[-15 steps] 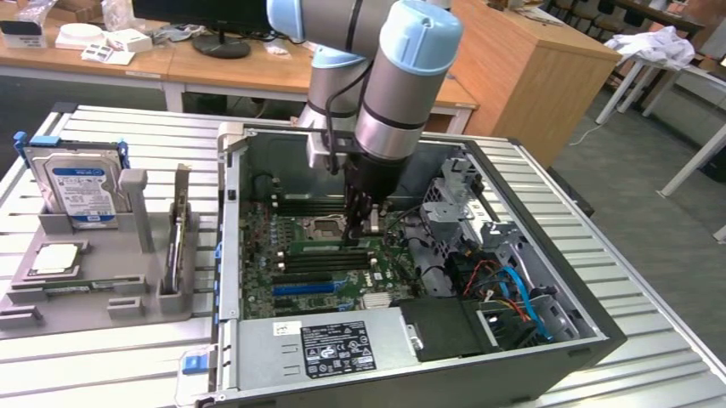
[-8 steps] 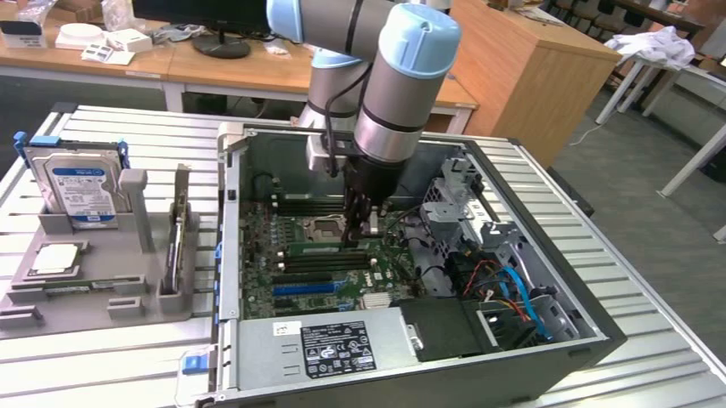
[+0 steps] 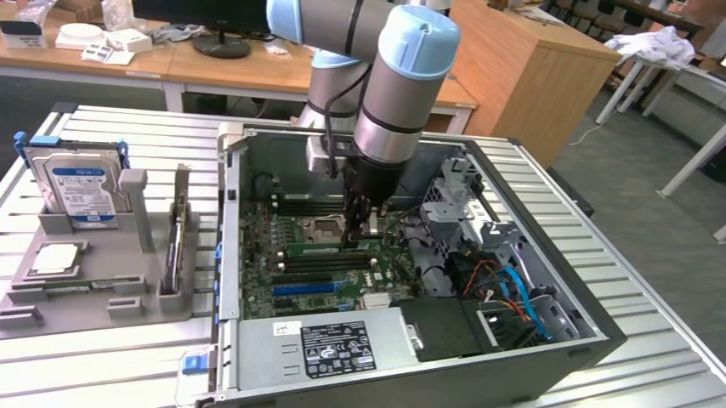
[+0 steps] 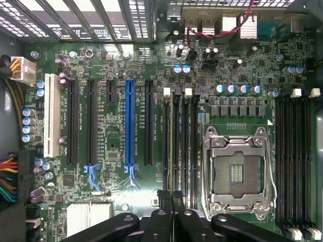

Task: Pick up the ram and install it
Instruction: 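Insert the ram into the slot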

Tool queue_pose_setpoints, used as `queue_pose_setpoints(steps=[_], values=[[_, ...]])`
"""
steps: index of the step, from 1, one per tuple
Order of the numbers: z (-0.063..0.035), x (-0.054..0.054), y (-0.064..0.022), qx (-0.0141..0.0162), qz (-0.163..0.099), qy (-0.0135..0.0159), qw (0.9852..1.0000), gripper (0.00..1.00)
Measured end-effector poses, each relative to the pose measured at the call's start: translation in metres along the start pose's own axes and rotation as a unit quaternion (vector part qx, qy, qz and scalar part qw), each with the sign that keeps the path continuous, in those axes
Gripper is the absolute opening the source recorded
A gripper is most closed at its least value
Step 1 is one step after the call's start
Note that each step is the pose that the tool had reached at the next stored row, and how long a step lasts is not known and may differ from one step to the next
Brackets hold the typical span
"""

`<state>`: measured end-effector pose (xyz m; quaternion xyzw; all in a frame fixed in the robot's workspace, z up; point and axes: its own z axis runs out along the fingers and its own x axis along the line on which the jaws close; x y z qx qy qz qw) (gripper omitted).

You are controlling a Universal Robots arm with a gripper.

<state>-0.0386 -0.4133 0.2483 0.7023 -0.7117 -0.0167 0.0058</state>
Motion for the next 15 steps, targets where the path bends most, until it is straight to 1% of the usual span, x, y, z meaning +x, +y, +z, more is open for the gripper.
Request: queue_pose_setpoints(steps=[8,15], values=[[0.0034,0.0001,-0.0001,-0.0001,0.0,0.0002,1.0,0.12],[0.0036,0.0013,-0.0001,0.0,0.0,0.0001,1.0,0.12]])
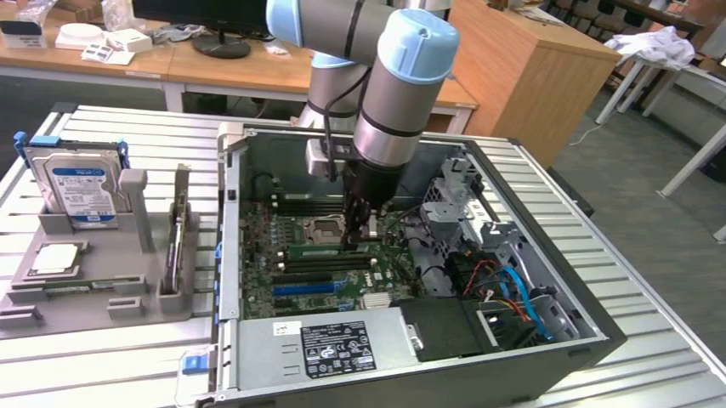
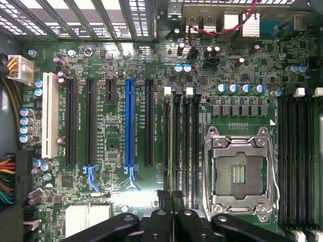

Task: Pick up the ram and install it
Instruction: 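Insert the ram into the slot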

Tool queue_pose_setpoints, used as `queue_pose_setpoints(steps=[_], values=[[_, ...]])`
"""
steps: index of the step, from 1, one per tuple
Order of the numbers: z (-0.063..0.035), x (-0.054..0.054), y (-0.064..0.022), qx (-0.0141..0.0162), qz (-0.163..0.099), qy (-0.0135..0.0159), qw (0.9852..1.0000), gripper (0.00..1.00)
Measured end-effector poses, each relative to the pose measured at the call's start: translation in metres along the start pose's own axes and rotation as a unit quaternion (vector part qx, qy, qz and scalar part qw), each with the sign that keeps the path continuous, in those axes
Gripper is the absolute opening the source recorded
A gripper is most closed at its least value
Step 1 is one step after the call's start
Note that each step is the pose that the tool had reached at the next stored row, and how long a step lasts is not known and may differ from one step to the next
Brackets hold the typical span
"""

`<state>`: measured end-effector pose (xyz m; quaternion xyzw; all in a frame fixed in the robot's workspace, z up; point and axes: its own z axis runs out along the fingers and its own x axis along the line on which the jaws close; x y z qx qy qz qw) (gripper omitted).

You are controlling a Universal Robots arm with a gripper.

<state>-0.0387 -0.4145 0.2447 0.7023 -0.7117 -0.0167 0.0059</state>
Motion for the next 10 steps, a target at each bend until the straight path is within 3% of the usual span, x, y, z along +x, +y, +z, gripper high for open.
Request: queue_pose_setpoints(steps=[10], values=[[0.0011,0.0014,-0.0001,0.0,0.0,0.0,1.0,0.12]])
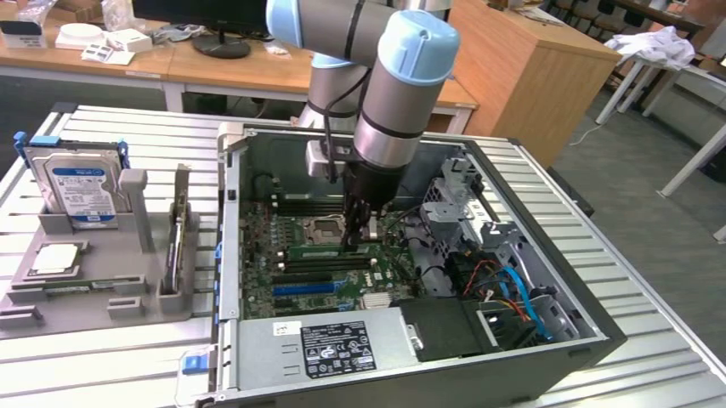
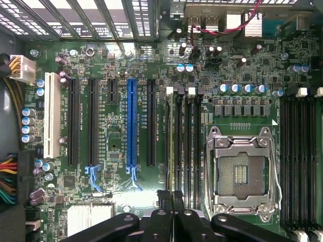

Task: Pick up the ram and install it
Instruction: 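Insert the ram into the slot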

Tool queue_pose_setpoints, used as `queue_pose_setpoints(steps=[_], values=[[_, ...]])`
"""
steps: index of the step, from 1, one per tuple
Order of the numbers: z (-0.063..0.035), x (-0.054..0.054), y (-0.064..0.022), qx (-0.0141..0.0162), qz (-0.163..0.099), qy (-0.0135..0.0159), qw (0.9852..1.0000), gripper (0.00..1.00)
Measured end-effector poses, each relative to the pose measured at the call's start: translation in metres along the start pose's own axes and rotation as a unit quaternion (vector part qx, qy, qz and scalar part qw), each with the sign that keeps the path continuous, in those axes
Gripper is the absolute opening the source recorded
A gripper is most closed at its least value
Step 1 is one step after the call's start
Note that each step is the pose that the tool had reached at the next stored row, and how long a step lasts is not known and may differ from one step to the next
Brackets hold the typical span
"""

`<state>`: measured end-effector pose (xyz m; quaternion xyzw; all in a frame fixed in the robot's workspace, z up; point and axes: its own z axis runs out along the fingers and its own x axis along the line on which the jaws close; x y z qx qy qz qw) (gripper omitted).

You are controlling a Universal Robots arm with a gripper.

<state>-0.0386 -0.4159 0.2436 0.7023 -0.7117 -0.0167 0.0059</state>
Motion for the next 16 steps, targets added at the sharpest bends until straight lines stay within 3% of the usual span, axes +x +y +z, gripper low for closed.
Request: queue_pose_setpoints(steps=[16], values=[[0.005,0.0001,0.0003,0.0,0.0,0.0,1.0,0.12]])
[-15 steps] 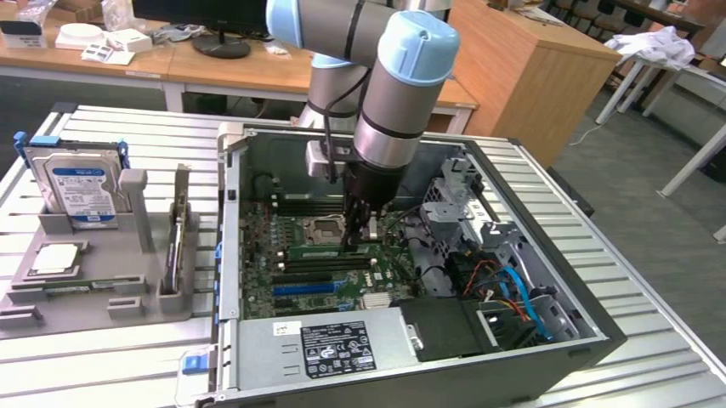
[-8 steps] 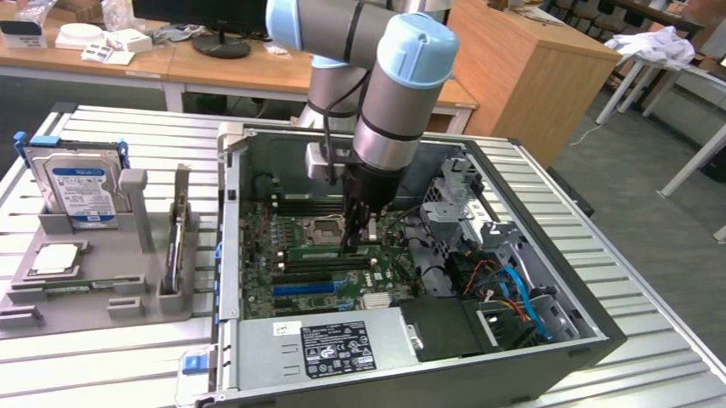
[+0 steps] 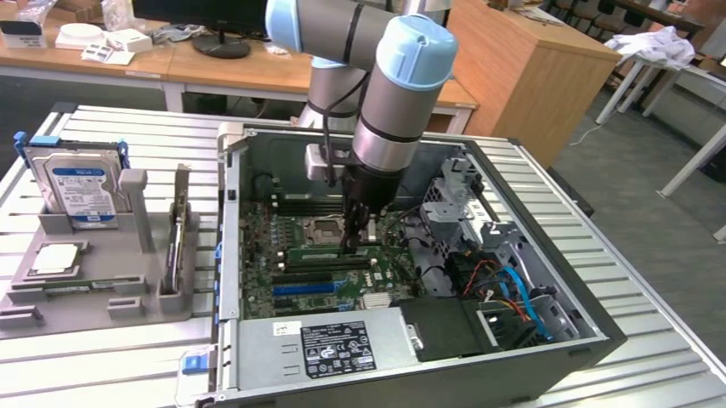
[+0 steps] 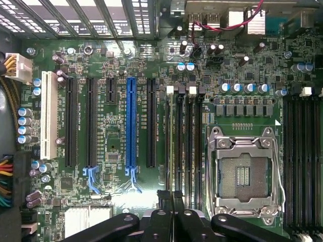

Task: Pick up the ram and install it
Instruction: 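Insert the ram into the slot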

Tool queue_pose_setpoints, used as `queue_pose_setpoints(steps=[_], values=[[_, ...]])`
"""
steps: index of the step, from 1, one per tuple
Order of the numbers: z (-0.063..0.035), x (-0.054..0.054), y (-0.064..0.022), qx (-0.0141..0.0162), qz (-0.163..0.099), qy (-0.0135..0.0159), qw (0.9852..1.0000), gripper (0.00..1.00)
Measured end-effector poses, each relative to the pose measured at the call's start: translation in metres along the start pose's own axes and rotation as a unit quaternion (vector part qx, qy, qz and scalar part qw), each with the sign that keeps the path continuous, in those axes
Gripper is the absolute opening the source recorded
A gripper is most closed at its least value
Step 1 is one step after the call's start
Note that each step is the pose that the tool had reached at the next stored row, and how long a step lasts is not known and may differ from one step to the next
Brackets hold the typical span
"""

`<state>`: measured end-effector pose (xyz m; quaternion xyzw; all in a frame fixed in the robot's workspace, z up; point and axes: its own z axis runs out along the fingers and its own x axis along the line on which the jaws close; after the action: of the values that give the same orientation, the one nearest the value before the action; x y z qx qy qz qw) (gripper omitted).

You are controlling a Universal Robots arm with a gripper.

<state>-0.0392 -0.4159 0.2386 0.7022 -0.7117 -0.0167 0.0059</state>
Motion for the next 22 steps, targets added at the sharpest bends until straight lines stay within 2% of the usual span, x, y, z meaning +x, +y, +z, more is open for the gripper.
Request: queue_pose_setpoints(steps=[22], values=[[0.0036,0.0001,0.0006,0.0,0.0,0.0,1.0,0.12]])
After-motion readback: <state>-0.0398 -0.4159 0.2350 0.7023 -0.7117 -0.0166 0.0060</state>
